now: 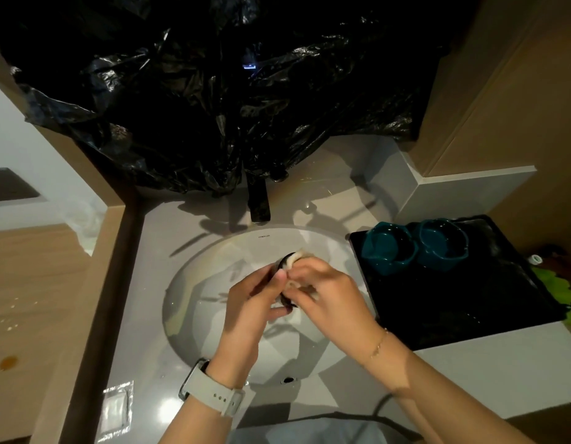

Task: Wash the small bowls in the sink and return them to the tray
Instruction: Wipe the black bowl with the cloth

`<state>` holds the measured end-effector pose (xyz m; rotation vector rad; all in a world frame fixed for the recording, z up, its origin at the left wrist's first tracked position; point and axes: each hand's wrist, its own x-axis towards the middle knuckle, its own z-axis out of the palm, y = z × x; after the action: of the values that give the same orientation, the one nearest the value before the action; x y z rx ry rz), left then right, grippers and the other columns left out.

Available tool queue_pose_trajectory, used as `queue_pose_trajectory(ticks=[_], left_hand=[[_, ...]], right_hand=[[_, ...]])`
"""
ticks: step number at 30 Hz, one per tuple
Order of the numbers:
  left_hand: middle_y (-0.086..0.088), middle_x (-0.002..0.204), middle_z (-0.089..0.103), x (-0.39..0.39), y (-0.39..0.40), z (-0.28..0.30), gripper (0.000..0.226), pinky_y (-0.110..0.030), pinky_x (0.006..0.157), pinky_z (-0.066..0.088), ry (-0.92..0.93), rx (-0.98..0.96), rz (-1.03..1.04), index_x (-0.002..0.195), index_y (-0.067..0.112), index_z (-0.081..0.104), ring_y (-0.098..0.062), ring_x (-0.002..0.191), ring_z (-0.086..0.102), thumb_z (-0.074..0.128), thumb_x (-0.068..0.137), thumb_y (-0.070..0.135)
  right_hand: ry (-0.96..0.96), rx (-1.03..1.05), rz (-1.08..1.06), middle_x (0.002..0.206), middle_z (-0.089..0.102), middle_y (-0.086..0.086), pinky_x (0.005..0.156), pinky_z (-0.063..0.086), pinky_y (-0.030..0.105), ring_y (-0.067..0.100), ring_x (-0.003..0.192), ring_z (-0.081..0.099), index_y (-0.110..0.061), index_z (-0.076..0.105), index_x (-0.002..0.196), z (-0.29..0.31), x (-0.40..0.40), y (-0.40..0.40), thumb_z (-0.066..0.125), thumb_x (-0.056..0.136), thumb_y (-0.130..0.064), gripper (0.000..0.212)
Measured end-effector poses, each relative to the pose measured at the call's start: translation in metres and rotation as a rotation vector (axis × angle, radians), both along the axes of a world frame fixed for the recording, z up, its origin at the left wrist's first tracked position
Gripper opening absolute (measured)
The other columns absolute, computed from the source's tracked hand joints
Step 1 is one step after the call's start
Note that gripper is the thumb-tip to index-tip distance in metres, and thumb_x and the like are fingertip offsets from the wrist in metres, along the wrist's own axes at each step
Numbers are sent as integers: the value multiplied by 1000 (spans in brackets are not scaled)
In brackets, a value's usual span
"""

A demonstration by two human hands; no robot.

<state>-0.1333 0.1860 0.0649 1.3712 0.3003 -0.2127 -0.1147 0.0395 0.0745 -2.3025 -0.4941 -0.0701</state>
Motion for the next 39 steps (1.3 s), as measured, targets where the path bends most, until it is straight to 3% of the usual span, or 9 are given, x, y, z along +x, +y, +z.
queue_pose_trajectory(ticks=[6,9,12,17,20,23,26,30,39], left_hand=[[-7,88,76,-3,-11,-6,16,-33,71,61,63,73,56,103,13,74,-18,80,72,64,93,19],[-8,81,72,2,-12,-1,19,-37,73,61,62,56,34,101,9,75,-19,73,67,60,95,21],[-11,79,71,5,-6,-1,22,-42,76,61,105,17,8,96,5,75,-23,75,68,60,95,21],[-12,88,76,3,-19,-5,21,-34,68,60,161,40,-9,99,5,76,-23,81,72,63,94,20],[-12,87,76,11,-15,-1,20,-35,68,60,130,50,17,99,6,76,-24,80,73,61,95,20],[-13,82,74,15,-7,1,23,-42,71,60,139,31,-6,95,4,75,-30,76,73,60,95,21],[-17,93,75,14,-7,0,23,-46,78,59,176,37,-83,96,5,76,-37,90,72,62,93,22],[-17,95,75,13,-16,2,27,-40,76,60,155,9,-83,101,2,75,-33,91,71,62,93,24],[-17,90,76,28,-14,12,26,-38,73,59,79,38,-150,98,4,75,-32,83,74,60,94,25]], right_hand=[[-1,-406,48,108,65,-1,79,44,22,22,93,64,-16,73,98,-4,5,-8,54,86,-8,24],[6,-136,-54,104,70,-1,83,50,20,15,90,65,-14,76,97,-3,5,-2,61,78,2,29],[173,21,147,90,72,-4,75,48,15,7,80,63,-14,78,90,2,7,-6,69,79,-1,19],[269,-535,51,96,68,11,78,48,27,28,93,63,-6,72,97,14,24,-12,57,85,-6,20],[124,-300,4,97,71,9,83,48,33,27,93,64,-8,73,93,6,19,-1,56,77,2,25],[240,-14,106,90,75,3,86,50,24,16,88,67,-10,78,88,3,13,-7,68,77,0,18],[328,-148,176,96,75,4,83,46,16,17,91,67,-13,77,97,14,20,-24,72,81,-12,16],[182,-504,29,94,69,10,80,49,33,30,90,62,-12,73,91,18,29,-19,57,82,-7,19],[143,-334,166,62,46,-4,68,38,25,18,66,44,-14,64,68,28,30,-41,53,80,0,22]])
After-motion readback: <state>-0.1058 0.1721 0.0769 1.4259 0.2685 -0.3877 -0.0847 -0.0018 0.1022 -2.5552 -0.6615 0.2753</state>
